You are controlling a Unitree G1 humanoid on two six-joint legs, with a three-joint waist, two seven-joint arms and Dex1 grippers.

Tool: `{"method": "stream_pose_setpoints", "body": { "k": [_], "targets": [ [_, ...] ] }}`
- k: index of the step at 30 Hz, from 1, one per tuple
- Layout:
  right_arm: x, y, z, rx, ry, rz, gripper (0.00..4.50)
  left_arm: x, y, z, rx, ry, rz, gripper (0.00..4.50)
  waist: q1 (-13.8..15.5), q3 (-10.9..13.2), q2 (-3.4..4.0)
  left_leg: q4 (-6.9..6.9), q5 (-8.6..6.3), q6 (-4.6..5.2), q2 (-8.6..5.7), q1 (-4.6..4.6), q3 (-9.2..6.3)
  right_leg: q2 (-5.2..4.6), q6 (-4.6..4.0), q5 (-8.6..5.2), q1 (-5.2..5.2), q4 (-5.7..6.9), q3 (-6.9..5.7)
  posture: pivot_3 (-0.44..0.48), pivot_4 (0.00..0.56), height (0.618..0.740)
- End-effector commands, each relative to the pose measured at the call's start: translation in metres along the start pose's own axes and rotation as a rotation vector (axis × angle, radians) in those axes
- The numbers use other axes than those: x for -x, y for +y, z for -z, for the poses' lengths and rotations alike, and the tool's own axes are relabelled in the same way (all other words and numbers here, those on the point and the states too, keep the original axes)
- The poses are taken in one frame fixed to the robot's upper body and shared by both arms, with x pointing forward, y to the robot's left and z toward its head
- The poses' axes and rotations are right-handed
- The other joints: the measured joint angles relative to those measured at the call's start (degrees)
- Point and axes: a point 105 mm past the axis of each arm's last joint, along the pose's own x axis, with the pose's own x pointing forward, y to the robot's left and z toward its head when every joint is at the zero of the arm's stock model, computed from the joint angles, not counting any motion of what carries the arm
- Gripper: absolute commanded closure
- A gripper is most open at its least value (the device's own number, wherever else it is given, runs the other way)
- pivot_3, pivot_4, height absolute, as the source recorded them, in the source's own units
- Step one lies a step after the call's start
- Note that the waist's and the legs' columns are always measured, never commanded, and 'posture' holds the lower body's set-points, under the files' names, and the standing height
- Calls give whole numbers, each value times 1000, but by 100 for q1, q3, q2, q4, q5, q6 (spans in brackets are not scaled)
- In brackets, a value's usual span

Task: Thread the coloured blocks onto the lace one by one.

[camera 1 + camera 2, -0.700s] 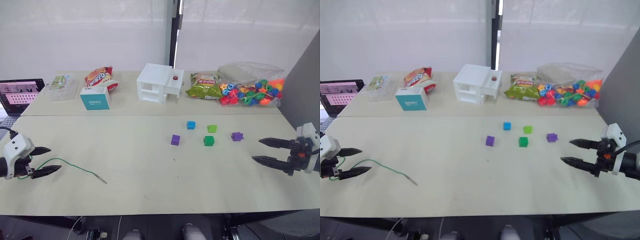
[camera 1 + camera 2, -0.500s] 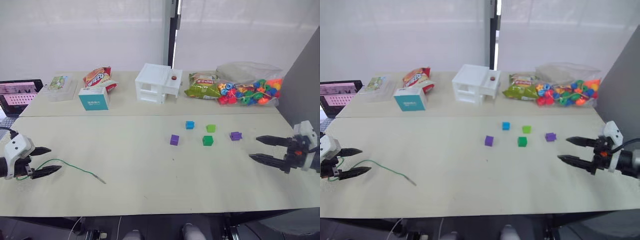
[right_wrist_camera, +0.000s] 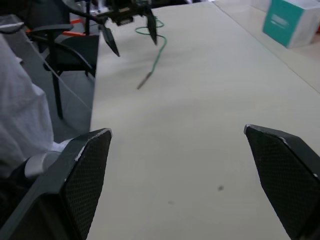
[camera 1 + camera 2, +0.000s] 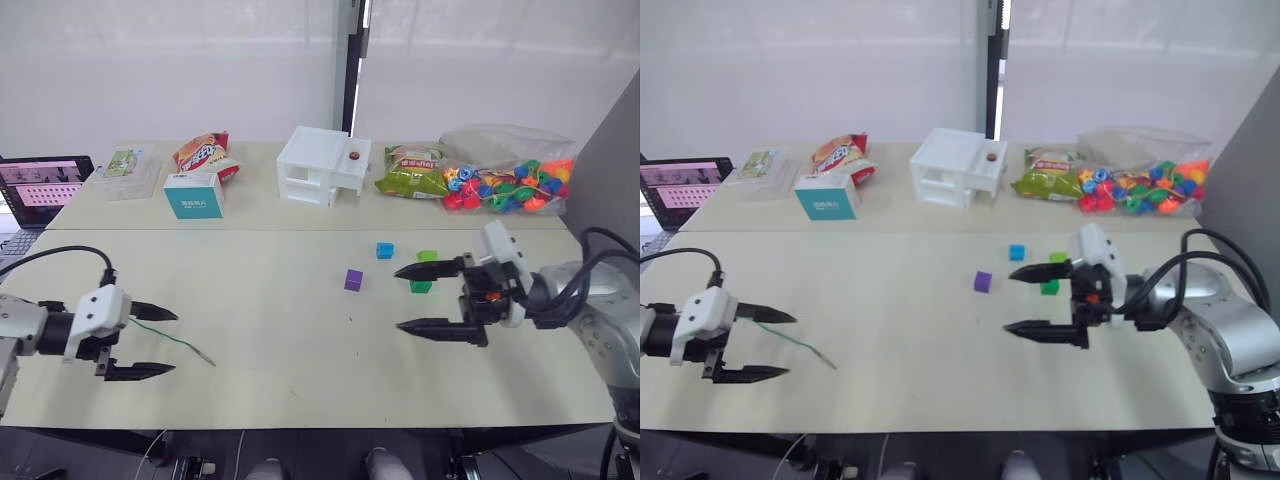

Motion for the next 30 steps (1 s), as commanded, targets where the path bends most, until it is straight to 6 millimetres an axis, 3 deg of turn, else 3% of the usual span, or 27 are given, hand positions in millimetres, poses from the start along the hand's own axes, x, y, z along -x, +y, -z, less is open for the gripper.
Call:
{"method": "stream_pose_setpoints", "body": {
  "k": [1,7,14,21,30],
  "targets": [
    [-9,11,2,44,51,-26,21,-17,0,-4,-97,14,80,0,21,0,-2,1,0,0,-1,0,1,0,0,0,1,0,0,0,150,740],
    [-12,16,15,16,78,7,21,-31,11,10,-171,71,133,0,64,0,-4,5,0,0,-2,0,1,0,0,0,2,-1,-2,0,150,740],
    [-14,23,23,0,72,41,21,-32,23,24,-156,96,141,0,51,-1,-5,6,0,1,-3,0,0,1,0,0,2,2,-2,0,150,740],
    [-14,25,25,-7,65,57,0,-25,19,42,-125,167,176,2167,47,-1,-3,6,0,1,-2,8,-3,2,0,-1,6,0,-2,0,150,740],
    [-17,25,23,7,44,50,0,-23,28,49,-77,192,144,2167,53,-1,-3,6,0,1,-3,29,-2,3,1,-2,21,2,-1,0,150,740]
  ]
}}
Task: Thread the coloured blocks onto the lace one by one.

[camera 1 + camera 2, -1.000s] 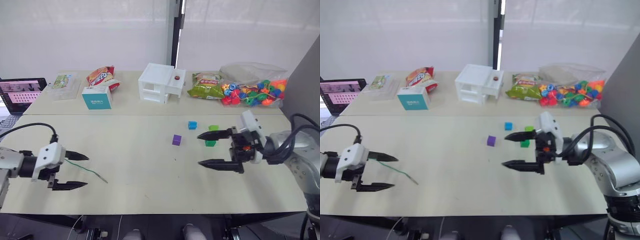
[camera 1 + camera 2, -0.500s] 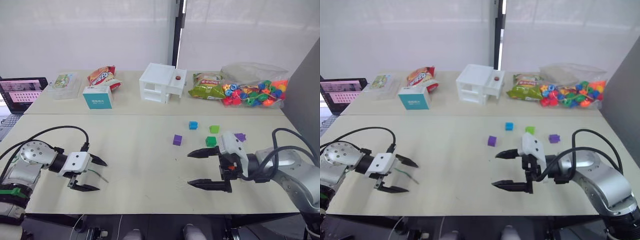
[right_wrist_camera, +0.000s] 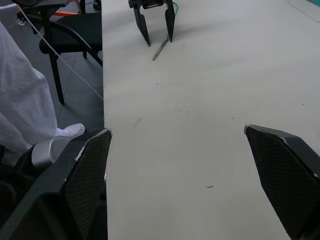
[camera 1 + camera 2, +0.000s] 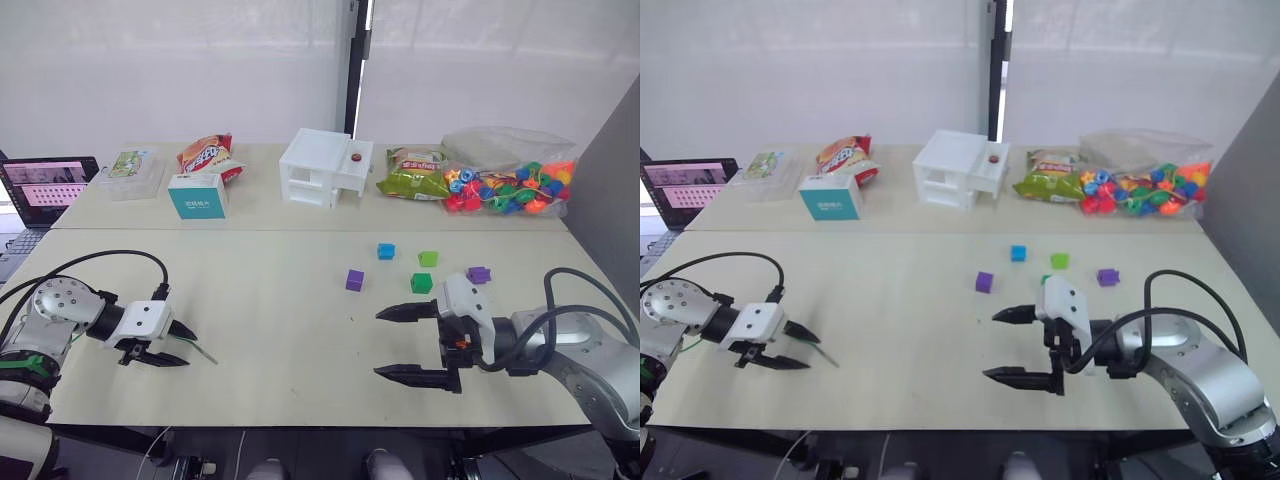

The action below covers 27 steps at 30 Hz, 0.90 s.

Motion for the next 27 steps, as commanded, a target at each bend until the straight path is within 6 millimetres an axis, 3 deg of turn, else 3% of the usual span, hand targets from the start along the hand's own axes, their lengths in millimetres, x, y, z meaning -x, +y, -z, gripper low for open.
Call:
{"method": "stream_pose_setpoints", "body": {
  "k": [1,6,11,21,25,27],
  "targets": [
    [0,3,-13,65,-36,-8,0,-1,-5,8,34,24,15,2167,-3,0,0,0,0,0,0,0,0,0,0,0,0,0,0,0,150,740],
    [-1,1,-13,71,-36,-9,0,-10,-2,-1,29,-40,12,3578,32,-1,1,2,0,0,0,1,0,0,0,0,2,0,1,0,150,740],
    [-2,-1,-13,74,-37,-7,0,-16,-1,-7,40,-85,6,3578,47,-1,1,2,0,0,0,-1,-1,-1,1,0,2,-1,1,0,150,740],
    [-3,-1,-10,79,-30,2,0,-20,-7,1,29,-30,53,3578,53,-1,1,2,0,0,-1,-2,-1,0,1,0,4,-4,1,0,150,740],
    [-2,-1,-10,83,-26,7,0,-19,-8,2,33,-21,63,4456,36,-1,2,1,0,0,-1,-1,-1,0,1,0,3,-3,1,0,150,740],
    [-2,-2,-9,84,-26,8,0,-20,-6,-5,45,-63,55,4456,25,-1,2,1,0,1,-1,-1,0,0,1,0,2,-3,2,0,150,740]
  ]
}}
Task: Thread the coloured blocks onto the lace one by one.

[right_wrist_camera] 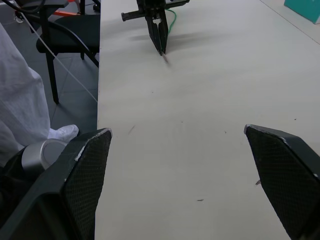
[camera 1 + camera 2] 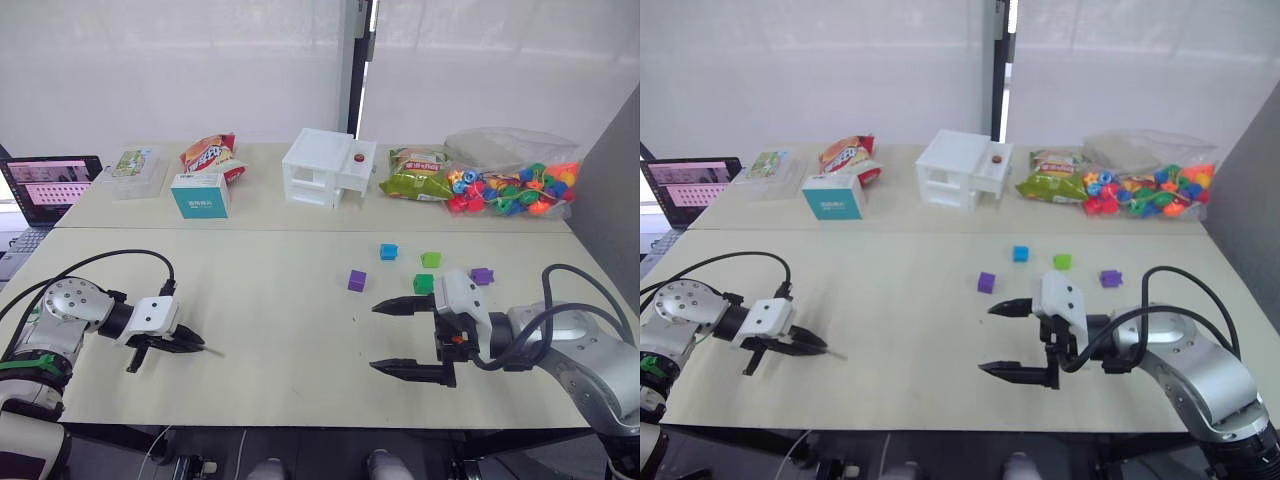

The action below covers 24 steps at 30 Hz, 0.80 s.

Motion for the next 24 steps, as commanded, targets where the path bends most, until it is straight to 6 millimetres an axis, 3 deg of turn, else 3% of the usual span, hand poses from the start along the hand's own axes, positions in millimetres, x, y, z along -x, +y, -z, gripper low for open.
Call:
{"method": "stream_pose_setpoints", "body": {
  "k": [1,4,7,12,15,19,22,24],
  "targets": [
    [0,2,-6,35,-18,-2,0,-10,-10,-1,51,-33,56,4456,-7,0,0,-1,0,0,0,0,0,0,0,0,0,0,0,0,150,740],
    [0,3,-6,34,-20,-2,0,-13,-6,-18,71,-126,46,4456,-10,1,-1,-1,0,1,1,-2,-1,0,0,0,-3,1,0,0,150,740],
    [1,3,-6,32,-20,-1,0,-25,5,-57,76,-274,17,4456,28,2,-3,1,0,0,1,-8,-5,0,0,0,-3,1,-2,0,150,740],
    [2,4,-8,30,-20,3,0,-66,5,-106,83,-317,25,4456,16,3,-8,14,0,0,-1,-27,-17,-1,1,0,-6,2,-7,0,150,740],
    [5,4,-8,8,-14,14,0,-87,2,-113,63,-227,41,4456,-8,3,-8,11,0,0,-1,-24,-17,2,0,0,-8,1,-7,0,150,740],
    [22,-3,-2,-28,17,111,0,-116,17,-130,70,-165,-20,4456,36,4,-11,14,0,0,-3,-26,-16,4,0,0,-5,-3,-5,0,150,740],
    [31,-2,7,-39,63,157,0,-131,15,-146,80,-197,-5,4456,44,4,-12,18,0,0,-5,-28,-16,2,1,0,-1,-5,-5,0,150,740],
    [34,-1,9,-47,70,170,0,-137,9,-144,52,-169,14,4456,29,4,-12,17,-2,3,-5,-28,-16,2,0,0,-2,-3,-5,0,150,740]
  ]
}}
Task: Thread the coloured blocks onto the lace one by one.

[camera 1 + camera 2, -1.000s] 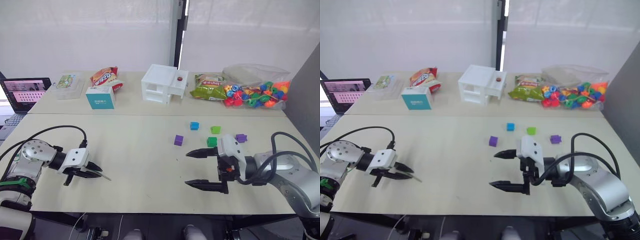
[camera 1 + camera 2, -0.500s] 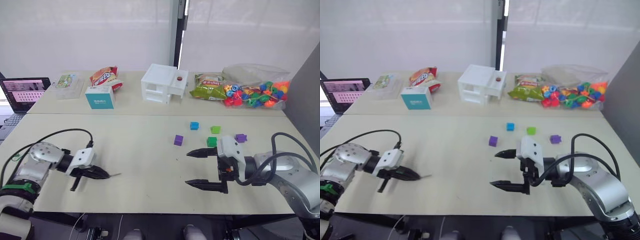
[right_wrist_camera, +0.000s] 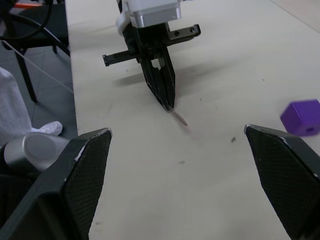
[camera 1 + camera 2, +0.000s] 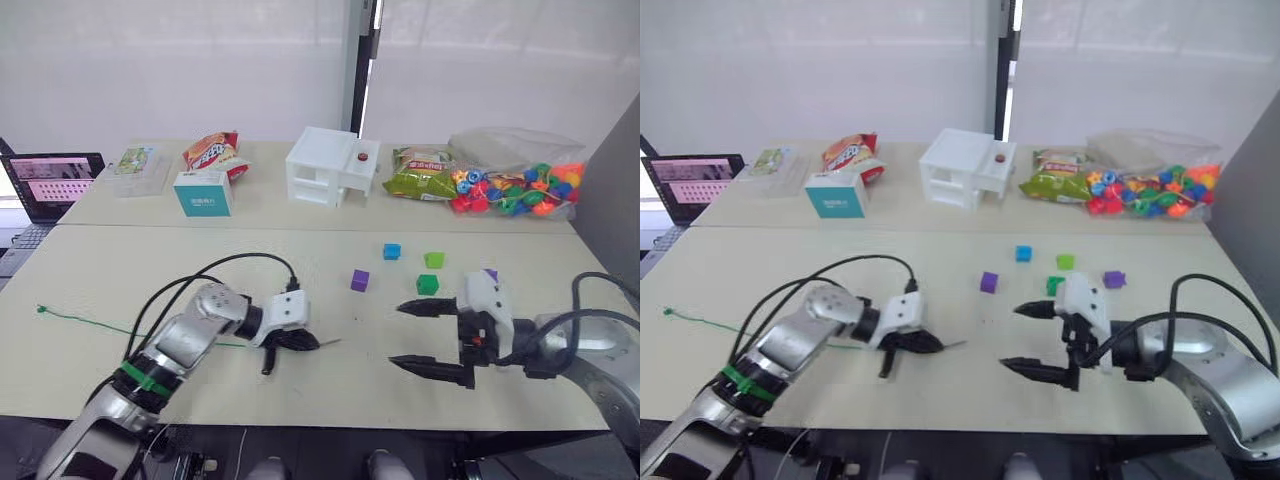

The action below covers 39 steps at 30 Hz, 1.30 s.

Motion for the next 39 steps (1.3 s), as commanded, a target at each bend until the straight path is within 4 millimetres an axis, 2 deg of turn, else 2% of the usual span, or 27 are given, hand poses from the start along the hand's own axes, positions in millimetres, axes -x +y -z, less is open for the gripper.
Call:
{"method": "stream_pose_setpoints", "body": {
  "k": [1,2,4,8,11,15,17,22,26,32,39],
  "targets": [
    [7,3,-7,39,-6,27,0,-4,-7,-1,-74,49,20,4456,-28,0,1,-1,0,1,0,1,0,0,0,0,-2,-2,1,0,150,740],
    [8,3,-6,39,-4,29,0,-4,-9,1,-86,64,29,3822,-39,0,1,-4,0,1,0,3,0,0,0,0,-2,-3,2,0,150,740],
    [10,3,-6,39,-1,38,0,1,-12,5,-85,55,41,3213,-40,0,1,-5,0,1,0,8,2,0,-1,0,-1,-10,4,0,150,740],
    [12,3,-7,42,-6,62,0,7,-1,-4,-173,-90,-28,1916,-10,0,1,-4,0,0,0,13,3,0,0,0,5,-16,5,0,150,740],
    [12,1,-8,42,-15,78,0,9,-6,-5,-159,-193,5,1916,-6,0,1,-3,0,0,1,8,4,0,0,0,4,-24,5,0,150,740],
    [11,1,-8,43,-18,83,0,6,-7,7,-165,-182,52,1916,3,-1,1,-3,0,0,0,3,3,0,-1,0,6,-38,3,0,150,740],
    [11,-1,-8,47,-17,92,0,5,-8,6,-178,-198,90,1916,2,0,1,-3,0,0,0,2,4,-1,0,0,6,-41,3,0,150,740],
    [10,-8,-8,67,-11,129,0,-4,5,8,-190,-185,98,1916,22,-1,1,0,1,0,0,-1,5,0,0,1,9,-49,2,0,150,740],
    [9,-8,-10,65,-15,127,0,-10,6,11,-177,-193,113,1916,-2,-1,1,-1,-1,3,0,0,5,-1,0,1,8,-47,2,0,150,740],
    [11,-10,-10,69,-10,141,0,-17,0,16,-181,-181,145,3684,11,-1,1,0,-1,3,0,0,4,0,2,2,13,-49,2,0,150,740],
    [11,-11,-12,72,-14,141,0,-16,4,18,-188,-165,120,3684,9,-1,2,0,-2,3,0,2,4,-1,2,2,14,-48,2,0,150,740]
  ]
}}
